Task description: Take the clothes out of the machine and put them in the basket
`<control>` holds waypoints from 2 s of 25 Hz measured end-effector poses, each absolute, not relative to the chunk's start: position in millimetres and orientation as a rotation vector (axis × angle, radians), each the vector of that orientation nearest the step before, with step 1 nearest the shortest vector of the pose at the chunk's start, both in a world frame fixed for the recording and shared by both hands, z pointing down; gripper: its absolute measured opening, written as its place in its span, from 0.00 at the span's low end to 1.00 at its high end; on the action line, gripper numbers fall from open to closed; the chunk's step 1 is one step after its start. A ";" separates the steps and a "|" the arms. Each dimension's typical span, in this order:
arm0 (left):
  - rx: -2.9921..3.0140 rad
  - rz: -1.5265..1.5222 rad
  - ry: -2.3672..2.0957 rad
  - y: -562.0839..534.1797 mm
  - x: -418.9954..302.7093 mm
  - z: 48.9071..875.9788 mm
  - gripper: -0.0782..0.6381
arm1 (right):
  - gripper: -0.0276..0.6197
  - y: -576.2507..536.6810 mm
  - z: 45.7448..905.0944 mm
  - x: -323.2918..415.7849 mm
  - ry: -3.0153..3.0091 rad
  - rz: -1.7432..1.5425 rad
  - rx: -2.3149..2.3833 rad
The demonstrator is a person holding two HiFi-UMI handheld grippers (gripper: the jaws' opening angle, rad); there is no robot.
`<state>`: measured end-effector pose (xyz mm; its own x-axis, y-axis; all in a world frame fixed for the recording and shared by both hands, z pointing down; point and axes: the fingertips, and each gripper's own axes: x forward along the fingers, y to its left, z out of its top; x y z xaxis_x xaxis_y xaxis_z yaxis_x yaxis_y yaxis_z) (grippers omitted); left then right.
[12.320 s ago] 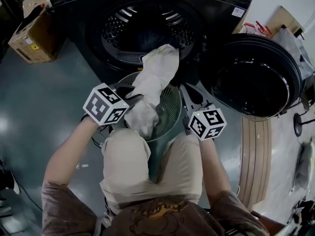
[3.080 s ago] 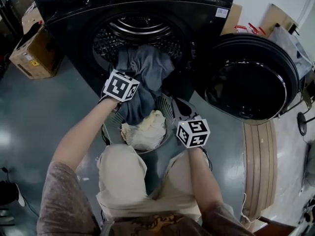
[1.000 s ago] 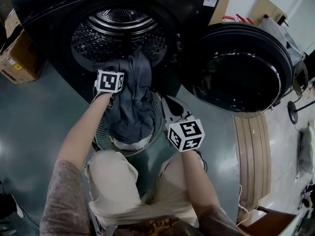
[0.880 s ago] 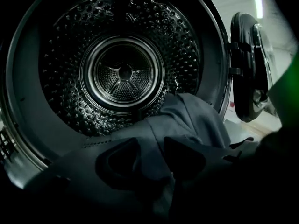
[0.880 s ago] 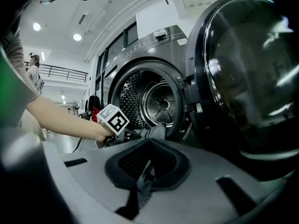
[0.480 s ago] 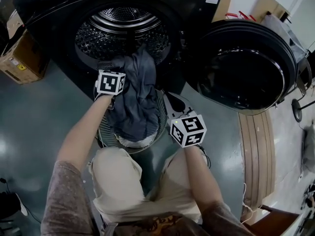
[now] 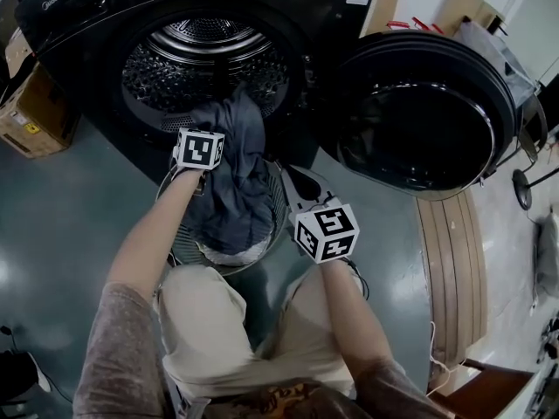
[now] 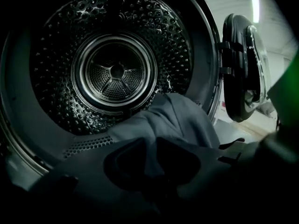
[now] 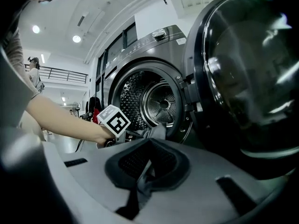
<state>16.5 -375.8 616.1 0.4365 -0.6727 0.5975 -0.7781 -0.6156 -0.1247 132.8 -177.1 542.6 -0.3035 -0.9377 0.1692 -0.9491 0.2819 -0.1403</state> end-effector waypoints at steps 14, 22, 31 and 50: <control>2.609 0.924 -0.829 -247.5 -10.2 559.3 0.14 | 0.04 -190.4 555.8 130.1 -2.510 0.376 1.801; 2.600 0.985 -0.700 -175.1 -57.1 540.4 0.22 | 0.04 -200.9 557.4 103.5 -2.569 0.407 1.744; 2.624 0.881 -0.679 -202.9 -50.2 549.4 0.41 | 0.04 -205.6 544.7 83.3 -2.570 0.446 1.746; 2.571 0.589 -0.582 -215.0 -63.7 224.2 0.40 | 0.04 -212.2 197.2 44.2 -2.488 0.630 1.539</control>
<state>-63.7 -215.0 224.2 0.8210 -0.2975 0.4873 -0.4835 -0.8162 0.3162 44.2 -212.2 197.2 -0.4629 -0.8193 0.3385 -0.8817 0.3859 -0.2716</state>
